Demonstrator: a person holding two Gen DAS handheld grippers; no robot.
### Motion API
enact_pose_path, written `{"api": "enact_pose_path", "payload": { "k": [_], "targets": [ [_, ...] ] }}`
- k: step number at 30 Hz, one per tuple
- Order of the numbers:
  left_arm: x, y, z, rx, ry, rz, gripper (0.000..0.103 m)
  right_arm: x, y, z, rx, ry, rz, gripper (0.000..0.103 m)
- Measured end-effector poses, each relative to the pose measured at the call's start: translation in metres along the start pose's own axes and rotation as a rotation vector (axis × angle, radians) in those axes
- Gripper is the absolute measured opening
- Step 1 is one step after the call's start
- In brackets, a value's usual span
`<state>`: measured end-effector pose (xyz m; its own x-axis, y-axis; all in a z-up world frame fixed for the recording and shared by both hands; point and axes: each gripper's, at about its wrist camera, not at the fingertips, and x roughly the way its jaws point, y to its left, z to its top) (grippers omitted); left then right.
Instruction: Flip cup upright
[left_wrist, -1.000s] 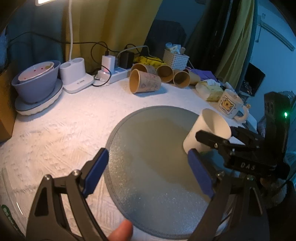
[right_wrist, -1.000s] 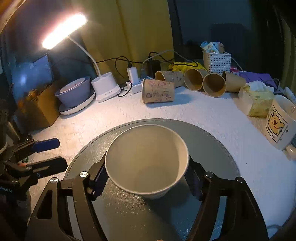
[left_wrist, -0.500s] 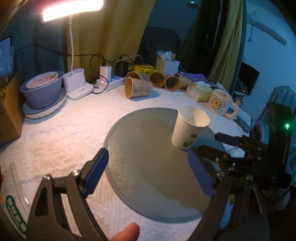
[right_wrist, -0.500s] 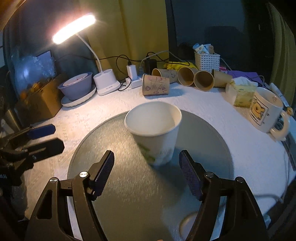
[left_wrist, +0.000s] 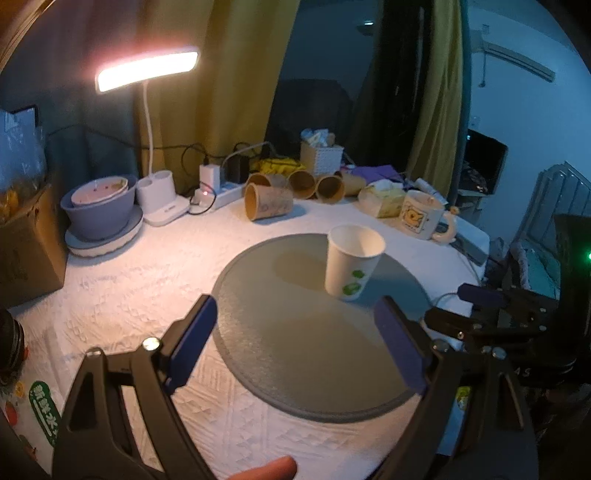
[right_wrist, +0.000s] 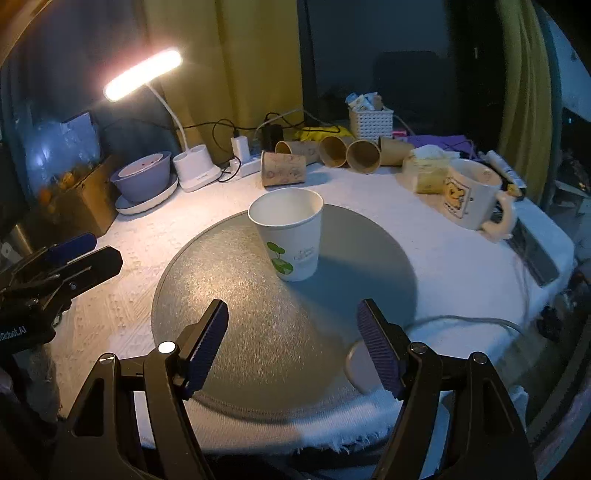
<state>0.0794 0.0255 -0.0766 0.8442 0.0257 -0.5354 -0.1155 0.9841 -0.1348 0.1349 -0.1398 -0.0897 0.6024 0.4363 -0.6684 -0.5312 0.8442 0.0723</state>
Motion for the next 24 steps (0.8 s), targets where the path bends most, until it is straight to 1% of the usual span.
{"api": "enact_pose_path", "payload": {
  "k": [5, 8, 12, 15, 21, 24],
  "targets": [
    [-0.017, -0.009, -0.001, 0.031, -0.036, -0.018, 0.088, -0.025, 0.003, -0.005, 0.001, -0.036, -0.03, 0.075],
    [-0.031, -0.018, -0.001, 0.051, -0.07, -0.035, 0.088, -0.043, 0.008, -0.009, -0.004, -0.065, -0.06, 0.075],
    [-0.052, -0.029, -0.002, 0.082, -0.112, -0.059, 0.088, -0.061, 0.012, -0.014, -0.004, -0.089, -0.076, 0.075],
    [-0.064, -0.032, -0.001, 0.09, -0.139, -0.076, 0.088, -0.074, 0.014, -0.016, -0.009, -0.108, -0.088, 0.075],
    [-0.079, -0.035, 0.009, 0.088, -0.178, -0.082, 0.088, -0.102, 0.016, -0.017, -0.011, -0.164, -0.111, 0.075],
    [-0.085, -0.04, 0.012, 0.106, -0.193, -0.099, 0.088, -0.115, 0.017, -0.018, -0.013, -0.185, -0.117, 0.075]
  ]
}}
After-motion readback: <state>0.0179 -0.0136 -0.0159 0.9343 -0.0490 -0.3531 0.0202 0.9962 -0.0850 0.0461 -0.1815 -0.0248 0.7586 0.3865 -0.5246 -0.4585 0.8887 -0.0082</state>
